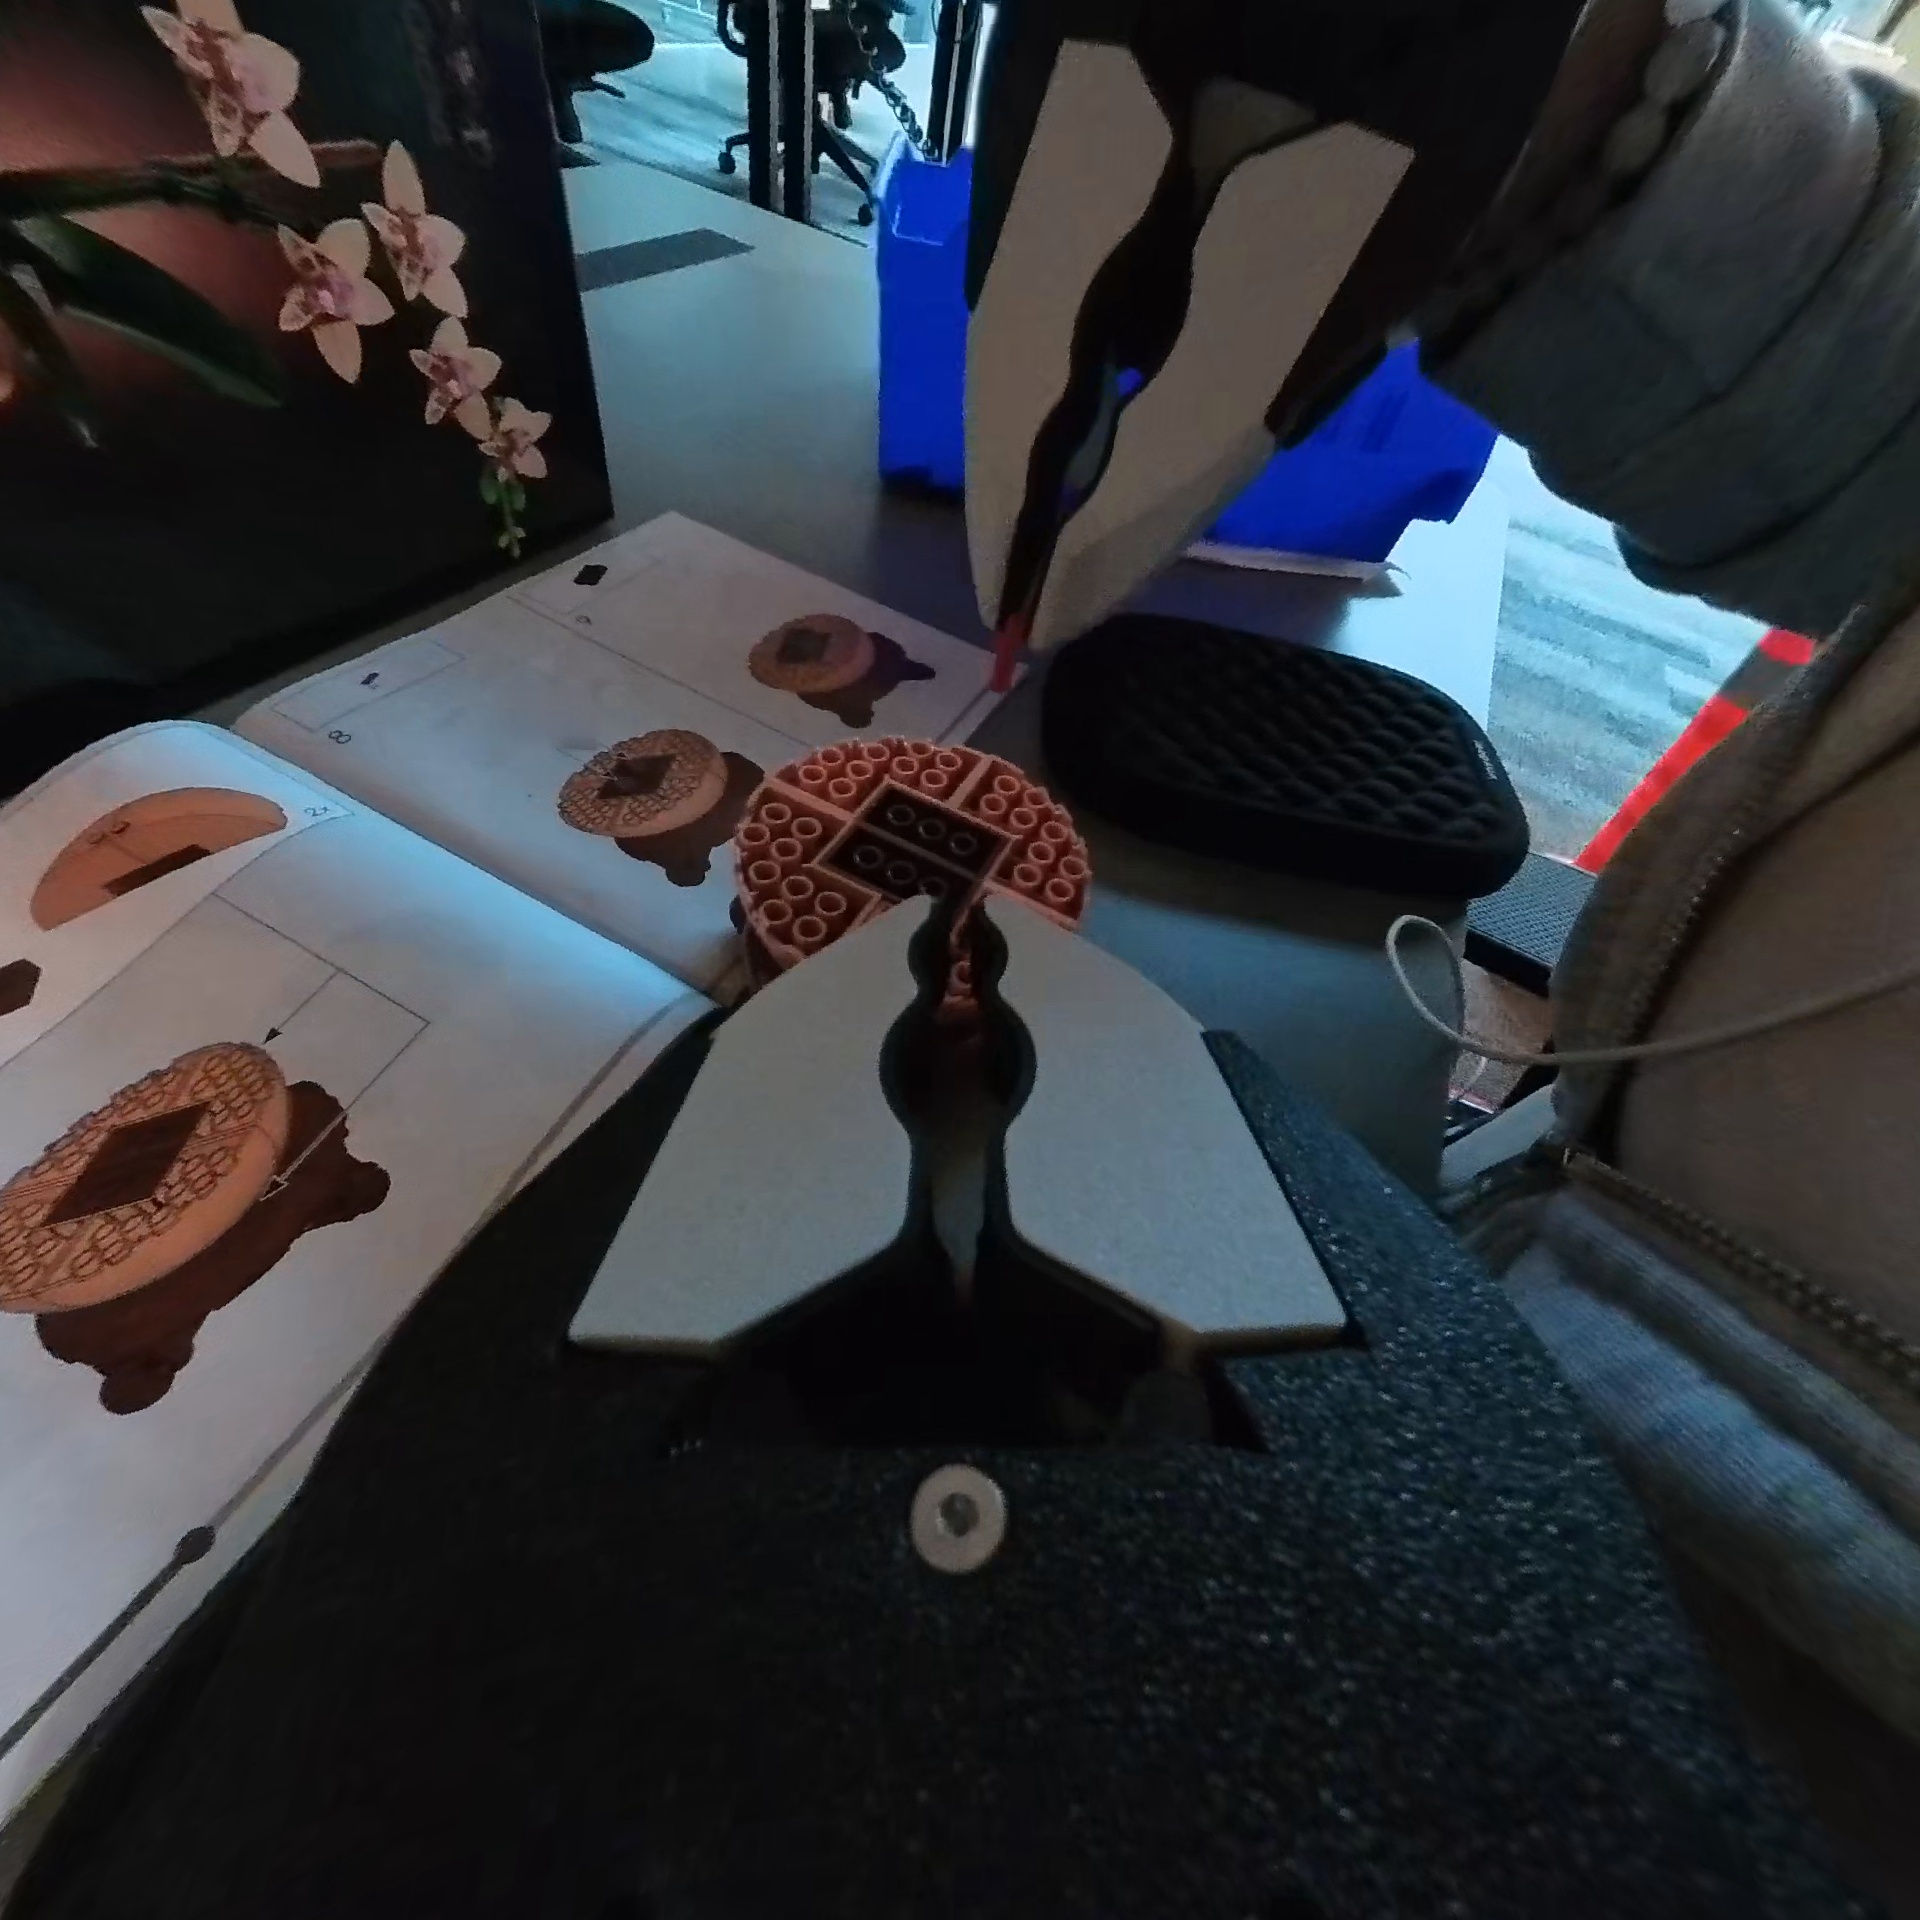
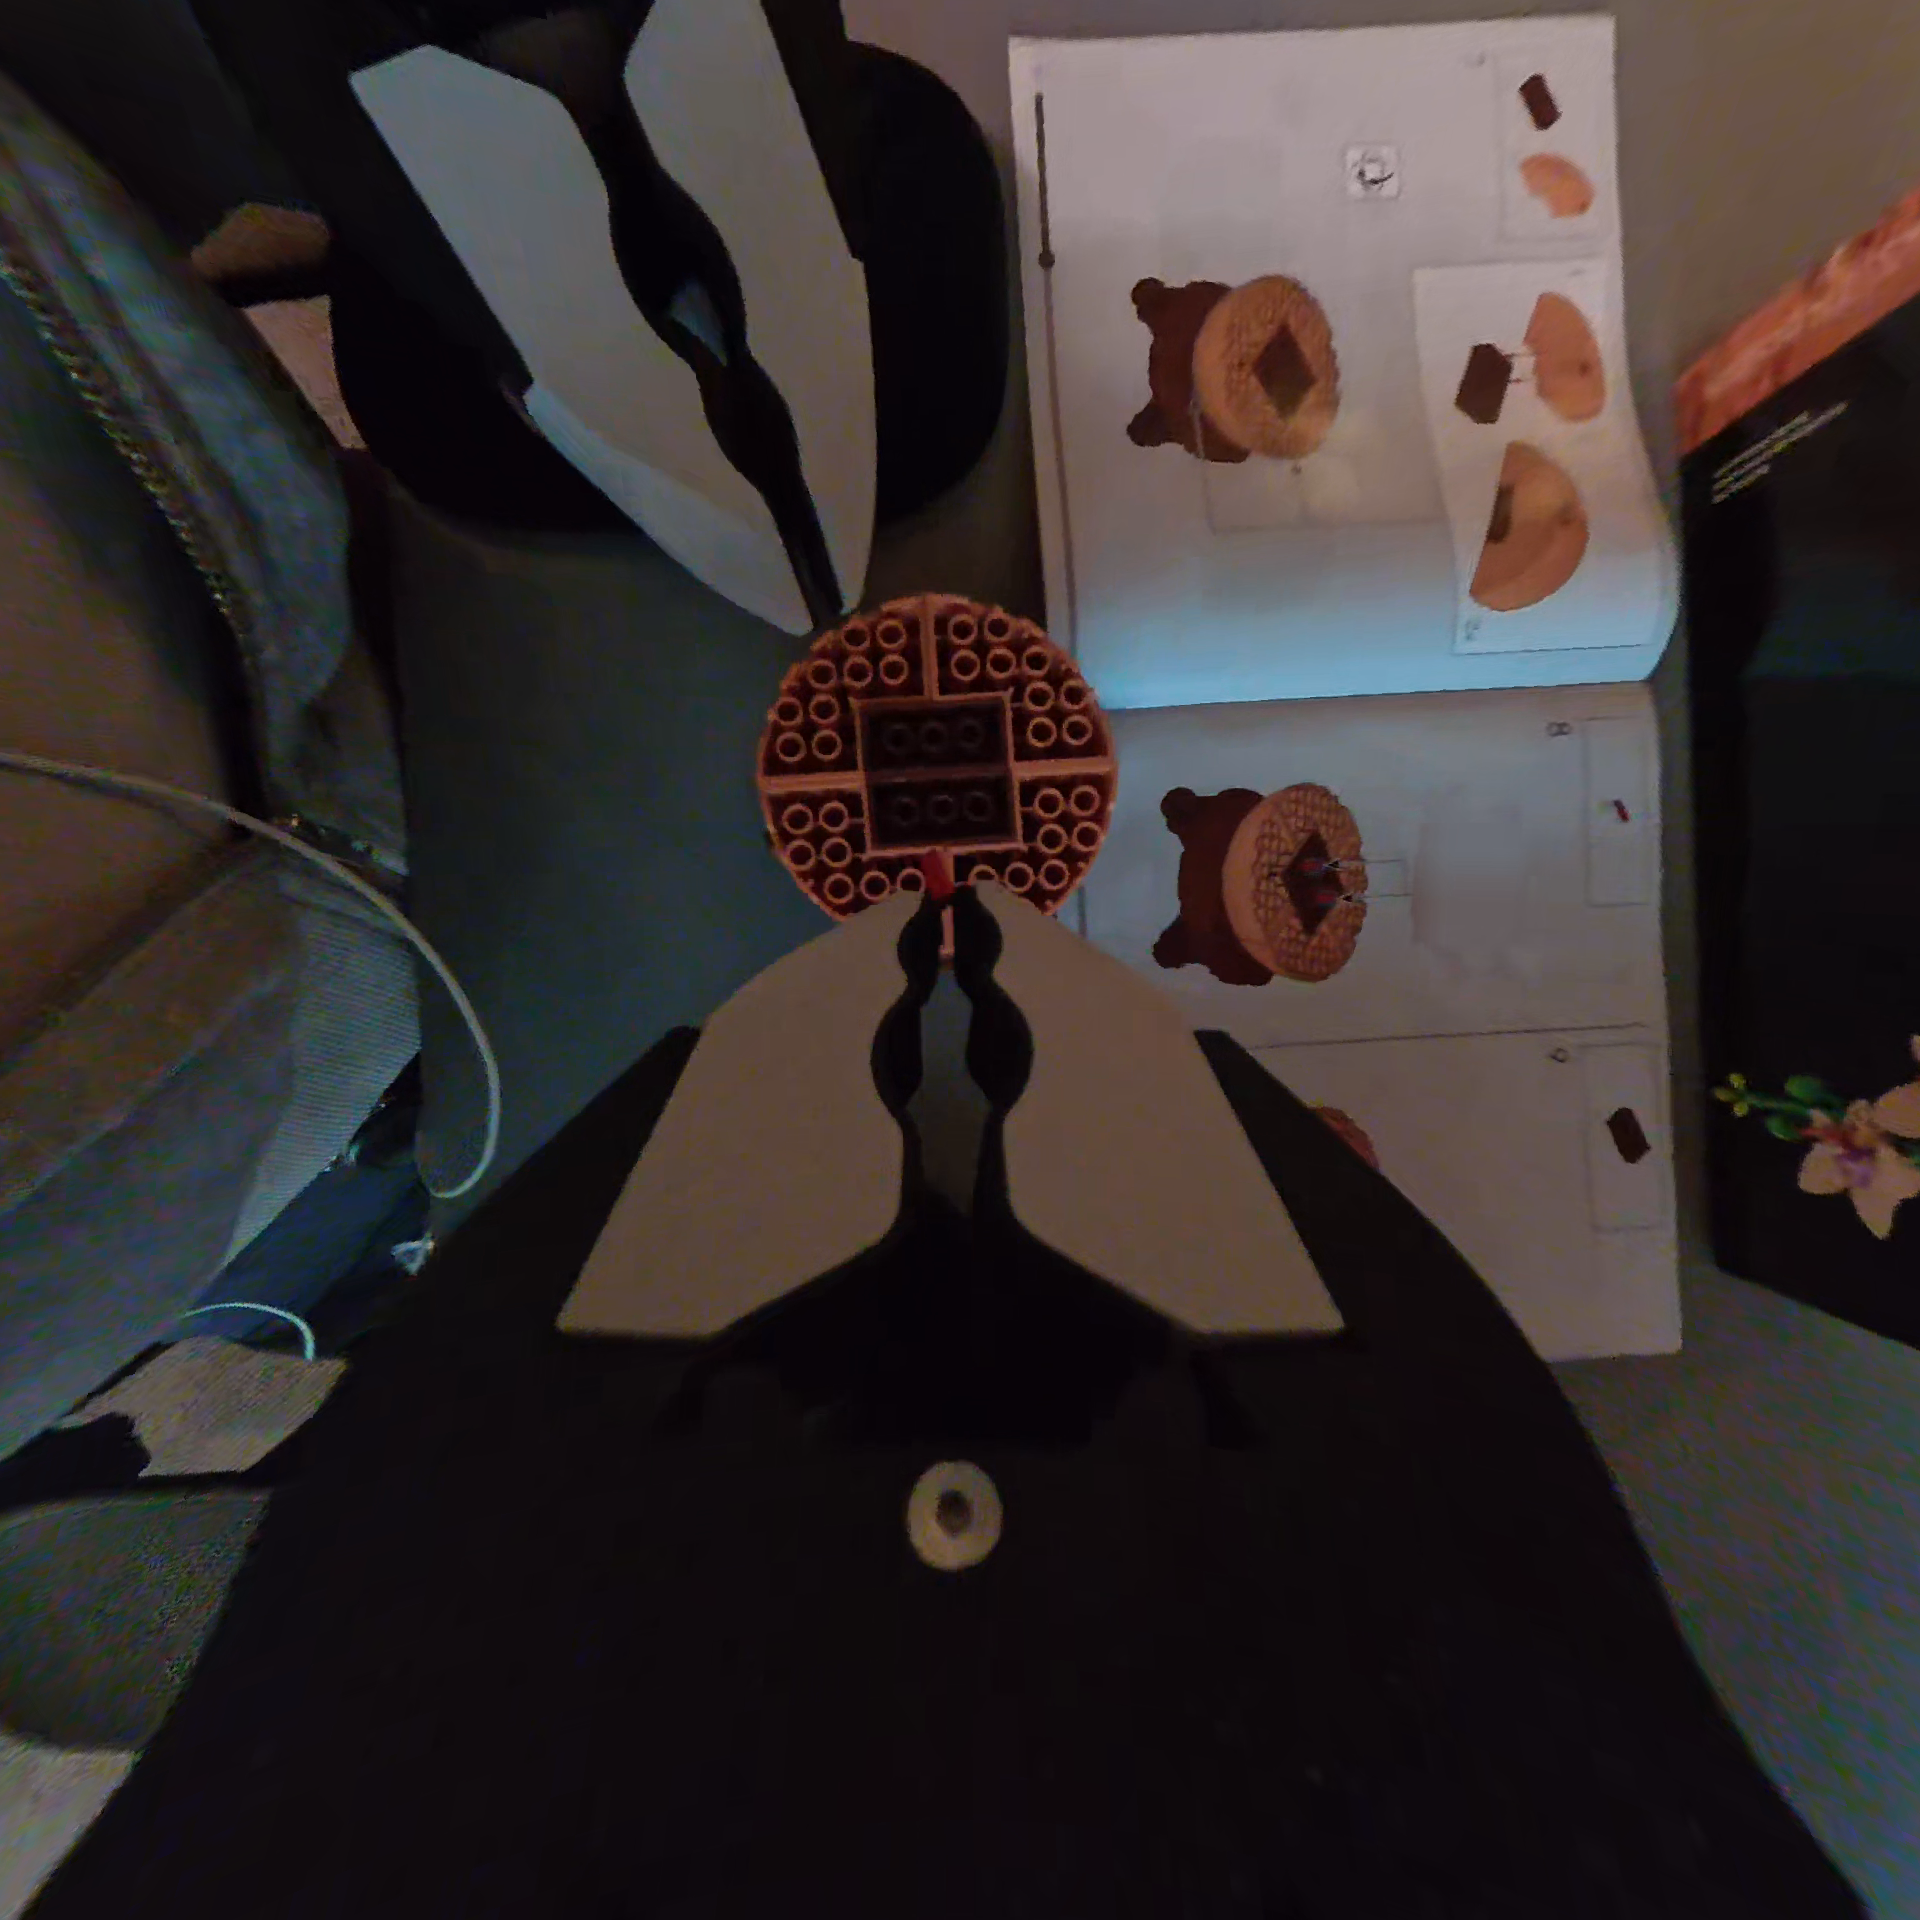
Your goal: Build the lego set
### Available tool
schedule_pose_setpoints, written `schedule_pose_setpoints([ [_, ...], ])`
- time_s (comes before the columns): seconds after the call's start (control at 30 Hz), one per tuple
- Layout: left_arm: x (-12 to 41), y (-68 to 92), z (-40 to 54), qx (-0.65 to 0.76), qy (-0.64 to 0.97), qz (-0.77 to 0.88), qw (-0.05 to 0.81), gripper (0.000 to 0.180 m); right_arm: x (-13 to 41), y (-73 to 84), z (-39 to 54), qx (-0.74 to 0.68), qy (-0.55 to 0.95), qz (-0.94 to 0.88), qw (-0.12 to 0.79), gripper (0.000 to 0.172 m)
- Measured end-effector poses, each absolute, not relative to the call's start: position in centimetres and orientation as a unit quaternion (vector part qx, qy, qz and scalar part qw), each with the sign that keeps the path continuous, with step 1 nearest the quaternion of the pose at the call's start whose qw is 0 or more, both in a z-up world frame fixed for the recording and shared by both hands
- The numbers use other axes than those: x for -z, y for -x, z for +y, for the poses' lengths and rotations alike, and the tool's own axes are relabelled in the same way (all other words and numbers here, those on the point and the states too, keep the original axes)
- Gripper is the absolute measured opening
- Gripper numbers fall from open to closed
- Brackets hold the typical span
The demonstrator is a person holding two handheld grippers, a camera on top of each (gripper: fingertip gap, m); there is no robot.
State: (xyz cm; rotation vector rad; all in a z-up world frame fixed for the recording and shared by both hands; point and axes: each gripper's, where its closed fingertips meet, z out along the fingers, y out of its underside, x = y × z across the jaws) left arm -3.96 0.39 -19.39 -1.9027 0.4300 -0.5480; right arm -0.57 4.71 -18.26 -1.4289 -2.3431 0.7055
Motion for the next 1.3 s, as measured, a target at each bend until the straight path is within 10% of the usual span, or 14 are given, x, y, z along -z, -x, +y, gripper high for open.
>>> schedule_pose_setpoints([
  [1.3,20.1,4.4,0.3,0.321,0.792,0.140,0.501,0.026,20.9,2.1,4.1,-0.023,0.529,-0.845,0.067,0.002],
])
